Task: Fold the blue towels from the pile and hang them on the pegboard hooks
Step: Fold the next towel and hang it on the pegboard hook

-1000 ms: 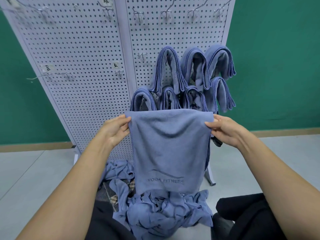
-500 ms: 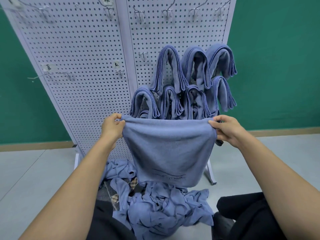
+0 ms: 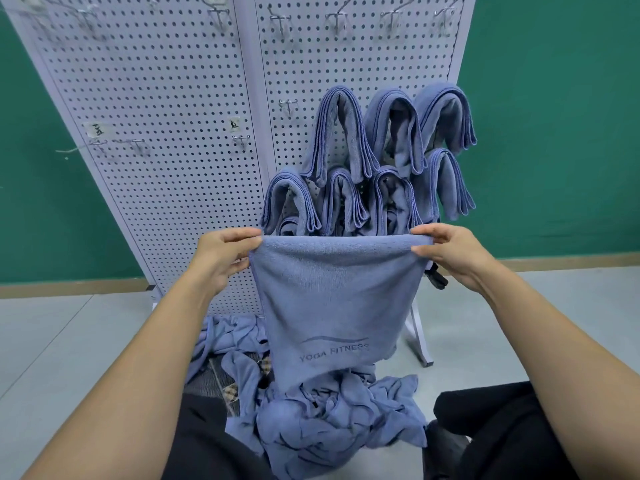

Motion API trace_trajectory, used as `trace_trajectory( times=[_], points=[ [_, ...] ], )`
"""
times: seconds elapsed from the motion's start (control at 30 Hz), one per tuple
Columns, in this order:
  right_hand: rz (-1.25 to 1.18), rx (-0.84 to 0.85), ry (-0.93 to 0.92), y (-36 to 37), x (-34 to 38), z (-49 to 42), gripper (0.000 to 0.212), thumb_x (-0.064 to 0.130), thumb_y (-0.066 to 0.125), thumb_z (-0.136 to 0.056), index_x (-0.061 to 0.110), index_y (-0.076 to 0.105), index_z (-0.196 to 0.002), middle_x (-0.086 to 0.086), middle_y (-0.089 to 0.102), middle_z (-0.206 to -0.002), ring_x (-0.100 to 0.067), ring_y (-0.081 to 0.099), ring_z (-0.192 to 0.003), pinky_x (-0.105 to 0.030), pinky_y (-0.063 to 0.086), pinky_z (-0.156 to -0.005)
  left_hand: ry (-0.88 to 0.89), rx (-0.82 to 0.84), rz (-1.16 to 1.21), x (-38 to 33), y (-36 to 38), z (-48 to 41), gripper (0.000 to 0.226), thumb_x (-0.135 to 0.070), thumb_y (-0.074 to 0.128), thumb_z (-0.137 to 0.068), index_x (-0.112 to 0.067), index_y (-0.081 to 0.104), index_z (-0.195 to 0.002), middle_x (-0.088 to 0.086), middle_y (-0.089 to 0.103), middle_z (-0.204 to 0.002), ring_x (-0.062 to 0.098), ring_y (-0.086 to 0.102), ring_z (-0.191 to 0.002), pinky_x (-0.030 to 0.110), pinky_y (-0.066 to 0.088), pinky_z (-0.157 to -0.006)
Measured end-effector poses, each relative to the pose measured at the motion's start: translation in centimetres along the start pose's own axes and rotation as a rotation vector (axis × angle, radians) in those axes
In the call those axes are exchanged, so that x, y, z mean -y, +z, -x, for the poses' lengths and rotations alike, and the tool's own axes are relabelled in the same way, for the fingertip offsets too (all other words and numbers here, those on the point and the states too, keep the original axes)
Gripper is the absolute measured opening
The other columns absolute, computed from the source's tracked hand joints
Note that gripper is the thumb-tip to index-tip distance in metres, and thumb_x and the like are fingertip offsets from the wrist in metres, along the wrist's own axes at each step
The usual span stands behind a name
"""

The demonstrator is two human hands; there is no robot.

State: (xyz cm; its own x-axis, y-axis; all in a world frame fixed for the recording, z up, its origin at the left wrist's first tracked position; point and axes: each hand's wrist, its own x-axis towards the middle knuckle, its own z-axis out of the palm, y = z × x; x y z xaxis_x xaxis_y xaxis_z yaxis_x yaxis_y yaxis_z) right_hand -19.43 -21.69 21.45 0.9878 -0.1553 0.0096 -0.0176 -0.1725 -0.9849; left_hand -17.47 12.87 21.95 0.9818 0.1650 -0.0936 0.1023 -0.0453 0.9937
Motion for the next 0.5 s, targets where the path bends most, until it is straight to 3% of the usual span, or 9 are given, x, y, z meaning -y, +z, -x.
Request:
trace_trajectory(
  times=[0.17,0.27,0.33,0.43,0.5],
  points=[
    [0.221,-0.037,-0.077,0.24,-0.39,-0.25,0.032,-0.017,0.059,-0.082,0.000,0.066,-0.108,-0.005,0.060,-0.081,-0.012,0.049,-0.067,-0.005,0.044,-0.053,0.065,-0.033,-0.142,0.22,-0.37,0.16,0.030,0.011,0.070,-0.076,-0.012,0.072,-0.095,0.003,0.061,-0.083,0.014,0.058,-0.075,0.022,0.054,-0.065],
    [0.331,-0.110,-0.110,0.28,-0.66,-0.49,0.024,-0.007,0.063,-0.085,0.002,0.070,-0.106,-0.008,0.063,-0.087,-0.016,0.053,-0.076,-0.016,0.046,-0.064,0.217,-0.078,-0.363,0.63,-0.78,0.05,0.026,0.007,0.071,-0.079,-0.008,0.072,-0.101,0.004,0.066,-0.082,0.015,0.057,-0.074,0.026,0.053,-0.073],
    [0.390,-0.160,-0.135,0.21,-0.66,-0.56,0.016,0.000,0.065,-0.087,0.007,0.072,-0.099,-0.005,0.062,-0.078,-0.014,0.052,-0.072,-0.018,0.041,-0.064,0.332,-0.109,-0.531,0.67,-0.84,0.13,0.019,0.001,0.070,-0.082,-0.008,0.073,-0.098,0.005,0.065,-0.079,0.015,0.054,-0.071,0.025,0.051,-0.074],
    [0.449,-0.202,-0.173,0.12,-0.63,-0.58,0.007,0.007,0.067,-0.086,0.013,0.071,-0.089,0.000,0.056,-0.069,-0.013,0.047,-0.064,-0.016,0.035,-0.055,0.431,-0.140,-0.672,0.42,-0.68,0.49,0.006,-0.005,0.065,-0.087,-0.010,0.069,-0.085,0.004,0.055,-0.070,0.012,0.042,-0.062,0.010,0.035,-0.056],
    [0.462,-0.206,-0.174,-0.08,-0.59,-0.57,0.004,0.011,0.068,-0.086,0.012,0.068,-0.083,0.001,0.056,-0.068,-0.012,0.046,-0.063,-0.018,0.034,-0.055,0.412,-0.140,-0.650,0.48,-0.75,0.30,0.010,-0.010,0.063,-0.090,-0.010,0.064,-0.081,0.000,0.050,-0.068,0.012,0.040,-0.062,0.011,0.034,-0.054]
  ],
)
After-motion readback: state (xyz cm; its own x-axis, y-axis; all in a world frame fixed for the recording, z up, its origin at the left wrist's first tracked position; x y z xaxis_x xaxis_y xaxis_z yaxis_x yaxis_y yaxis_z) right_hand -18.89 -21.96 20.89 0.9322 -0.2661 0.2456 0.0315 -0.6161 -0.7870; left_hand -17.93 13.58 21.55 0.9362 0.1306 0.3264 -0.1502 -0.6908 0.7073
